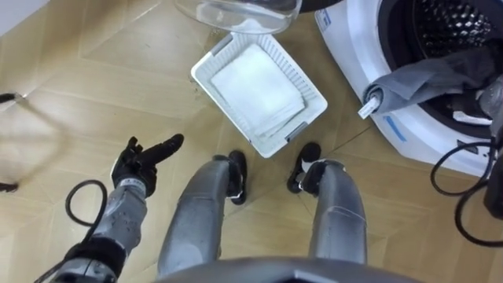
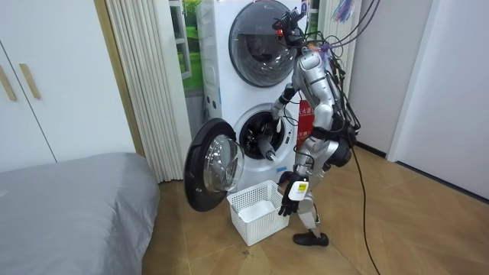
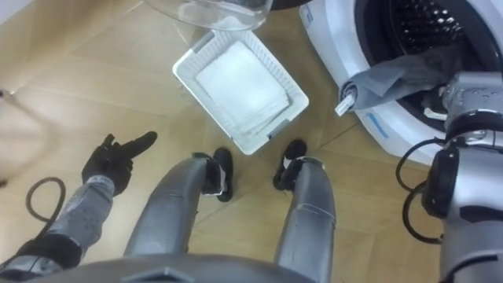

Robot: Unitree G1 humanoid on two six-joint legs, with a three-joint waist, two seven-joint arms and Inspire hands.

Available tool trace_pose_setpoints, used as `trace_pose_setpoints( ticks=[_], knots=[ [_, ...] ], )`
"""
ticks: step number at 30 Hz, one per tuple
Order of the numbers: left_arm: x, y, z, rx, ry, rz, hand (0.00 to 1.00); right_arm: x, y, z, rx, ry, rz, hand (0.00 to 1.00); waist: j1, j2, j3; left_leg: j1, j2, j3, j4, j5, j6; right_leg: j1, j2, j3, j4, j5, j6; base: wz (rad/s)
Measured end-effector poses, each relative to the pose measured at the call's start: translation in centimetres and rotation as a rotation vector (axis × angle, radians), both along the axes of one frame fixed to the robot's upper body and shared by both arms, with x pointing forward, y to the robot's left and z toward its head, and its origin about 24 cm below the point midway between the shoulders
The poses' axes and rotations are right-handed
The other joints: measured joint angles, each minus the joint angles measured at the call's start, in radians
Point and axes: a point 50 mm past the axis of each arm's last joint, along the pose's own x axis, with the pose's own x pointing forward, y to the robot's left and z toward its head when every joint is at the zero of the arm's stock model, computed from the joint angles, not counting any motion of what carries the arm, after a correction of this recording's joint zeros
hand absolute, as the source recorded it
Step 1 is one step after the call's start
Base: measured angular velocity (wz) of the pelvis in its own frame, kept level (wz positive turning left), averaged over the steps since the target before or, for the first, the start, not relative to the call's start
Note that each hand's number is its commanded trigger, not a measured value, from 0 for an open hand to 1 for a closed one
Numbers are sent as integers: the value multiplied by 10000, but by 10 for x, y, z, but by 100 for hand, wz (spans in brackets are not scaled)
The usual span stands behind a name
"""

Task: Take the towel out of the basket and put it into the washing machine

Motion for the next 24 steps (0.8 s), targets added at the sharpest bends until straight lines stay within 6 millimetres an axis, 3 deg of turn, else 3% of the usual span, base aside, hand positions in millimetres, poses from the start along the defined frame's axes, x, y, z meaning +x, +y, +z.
trace_pose_setpoints(
  ticks=[9, 13, 17, 18, 24],
  knots=[
    [-6, 6, -8, -5, 385, -43, 0, -12, -1, -15, -9, 436, -242, 0, 30, 295, 6, 815, 25, 127, -541, 3, -4, 831, 32, -191, -505, -1, 71, -1],
    [-10, 9, -11, 173, 539, -172, 0, -29, 4, -37, -615, 1084, 264, 0, 203, 390, 9, 1466, 95, 173, -847, 3, -7, 1504, 185, -221, -892, 13, 132, -5],
    [-22, 16, -16, 833, 1084, -523, 0, -58, 14, -71, -1363, 1906, 1003, 0, 293, 482, -2, 2463, 156, 169, -1570, 55, -101, 2570, 426, -294, -1688, 118, 273, -2],
    [-29, 18, -19, 1024, 1321, -637, 0, -71, 14, -81, -1655, 2280, 1326, 0, 287, 508, -19, 2830, 164, 171, -1852, 89, -146, 2953, 523, -298, -2009, 185, 317, -9],
    [-71, 26, -33, 1976, 2775, -1858, 0, -145, 24, -129, -3677, 4864, 5095, 0, 248, 800, -287, 4613, 216, 197, -3137, 215, -309, 4744, 944, -264, -3391, 375, 454, -8]
  ],
)
